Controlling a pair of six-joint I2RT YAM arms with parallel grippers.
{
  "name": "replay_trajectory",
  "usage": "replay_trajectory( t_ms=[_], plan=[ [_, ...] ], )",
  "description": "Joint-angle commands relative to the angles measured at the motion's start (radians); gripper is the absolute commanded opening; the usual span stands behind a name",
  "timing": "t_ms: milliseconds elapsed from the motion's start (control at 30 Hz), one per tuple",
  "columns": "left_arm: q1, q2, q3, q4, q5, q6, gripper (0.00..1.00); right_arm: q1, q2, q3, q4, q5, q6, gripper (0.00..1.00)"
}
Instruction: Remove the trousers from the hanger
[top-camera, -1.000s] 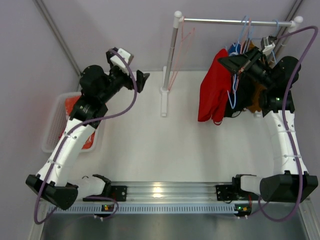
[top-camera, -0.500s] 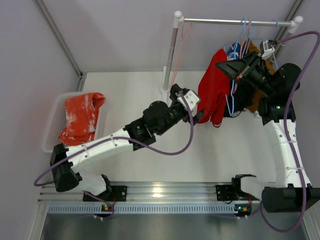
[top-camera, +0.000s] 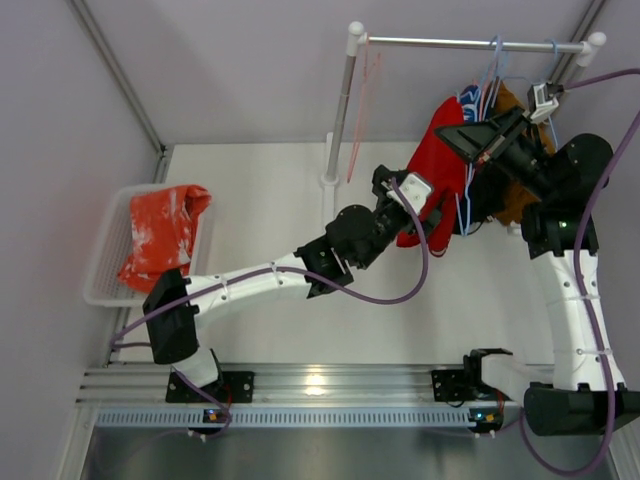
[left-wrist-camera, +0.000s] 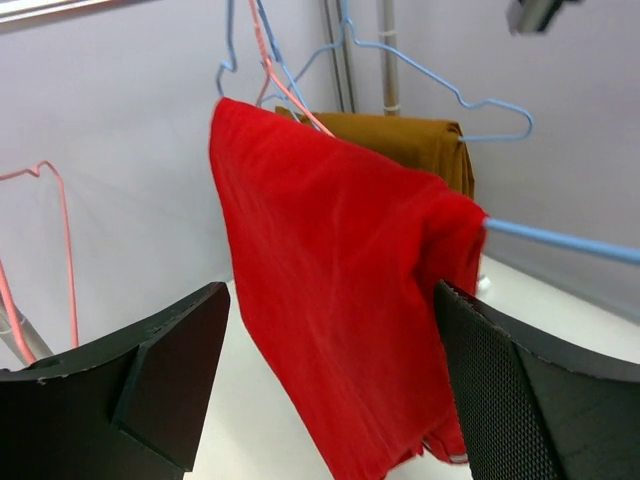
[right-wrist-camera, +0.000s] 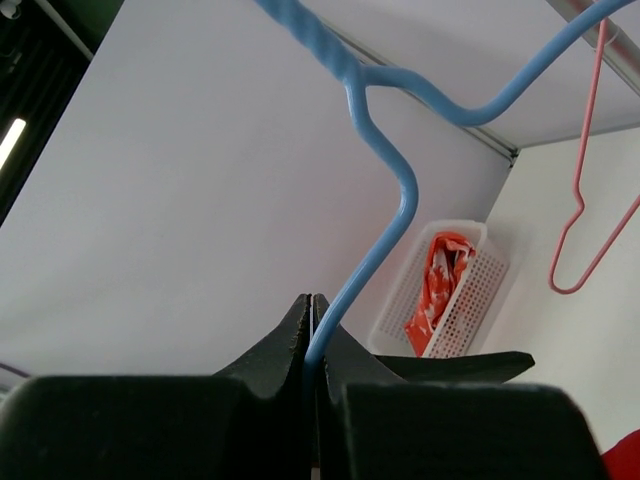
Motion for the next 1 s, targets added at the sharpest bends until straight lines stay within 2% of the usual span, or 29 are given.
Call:
replay_trajectory(
  t_ms=[0,200,467,967],
  plan=[
    [-0.001,0.025,0.062,0.130,-0.050,0.011,0.87,0.012,-0.065,0.027,0.146,0.016,-0.031,0.00],
    [-0.001,0.057,0.097,0.142,-0.046,0.005,0.86,0.012,-0.071,0.026,0.150,0.013,-0.025,0.00],
    [-0.008,0.013,0.028,0.141,0.010,-0.020,0.88,0.012,-0.074,0.020,0.152,0.021,-0.027,0.00],
    [-0.036,-0.006,0.007,0.121,-0.036,-0.042,0.88,0.012,-0.082,0.013,0.150,0.026,-0.031,0.00]
  ],
)
